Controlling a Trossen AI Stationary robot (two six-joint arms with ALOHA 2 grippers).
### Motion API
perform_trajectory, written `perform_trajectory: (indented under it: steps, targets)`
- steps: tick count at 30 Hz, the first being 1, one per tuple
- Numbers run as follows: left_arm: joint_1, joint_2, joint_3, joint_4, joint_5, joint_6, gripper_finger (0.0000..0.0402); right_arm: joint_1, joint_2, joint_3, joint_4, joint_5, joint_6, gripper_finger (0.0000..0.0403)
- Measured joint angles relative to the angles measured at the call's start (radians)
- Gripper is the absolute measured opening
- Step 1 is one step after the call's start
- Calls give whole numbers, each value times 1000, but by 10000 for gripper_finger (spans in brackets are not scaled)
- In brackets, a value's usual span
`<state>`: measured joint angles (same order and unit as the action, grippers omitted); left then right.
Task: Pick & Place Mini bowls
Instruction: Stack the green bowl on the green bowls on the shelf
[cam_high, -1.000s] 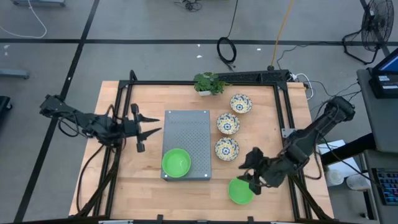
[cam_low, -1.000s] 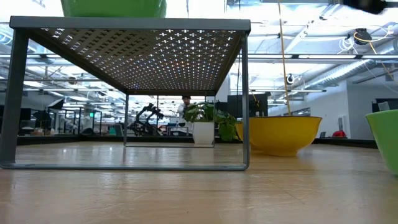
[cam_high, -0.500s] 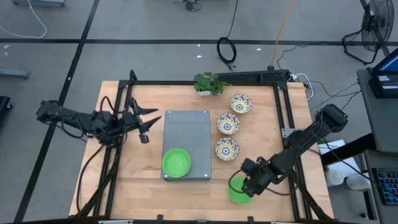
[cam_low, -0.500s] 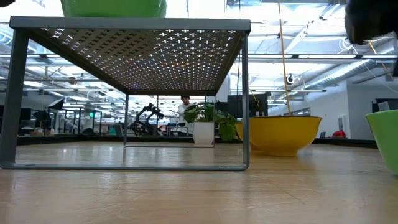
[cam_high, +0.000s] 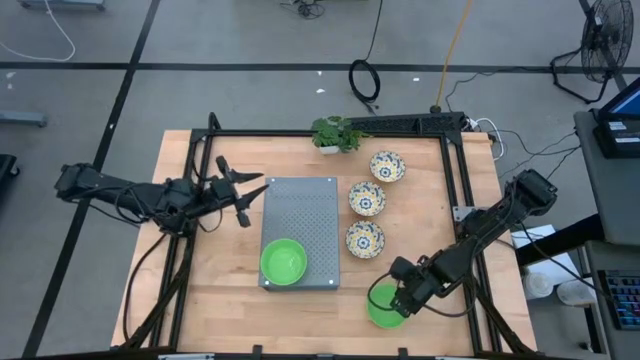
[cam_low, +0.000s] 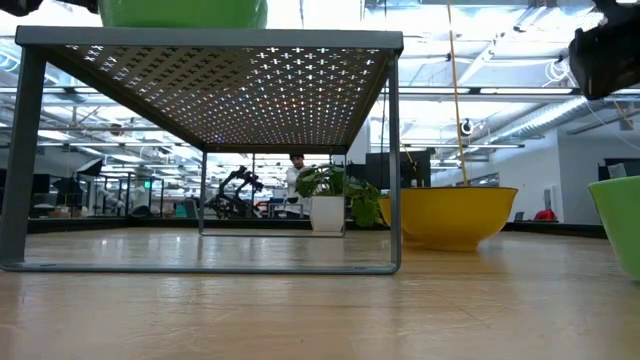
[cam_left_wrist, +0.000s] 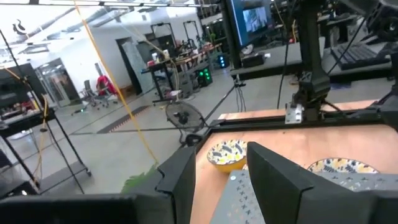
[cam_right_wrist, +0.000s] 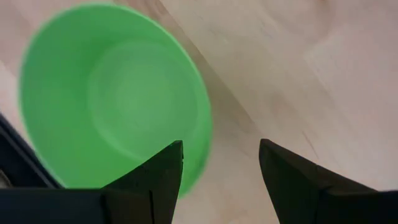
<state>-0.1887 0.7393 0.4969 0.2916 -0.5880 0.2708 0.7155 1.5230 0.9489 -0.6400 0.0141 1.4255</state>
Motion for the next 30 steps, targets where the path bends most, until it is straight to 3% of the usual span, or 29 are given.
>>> perform_trajectory:
  steps: [9,14,21,30]
  targets:
    - [-32,-1,0,81,169,-60,150,13,0,0,-109,-15,80,199]
    - [-57,-1,0,78,211,-115,150,4,0,0,-227,-12,81,199]
    - [-86,-1,0,53,225,-153,150,-14,0,0,-495,168,138,199]
    - [-95,0,0,12,225,-207,150,-12,-4,0,-541,25,99,199]
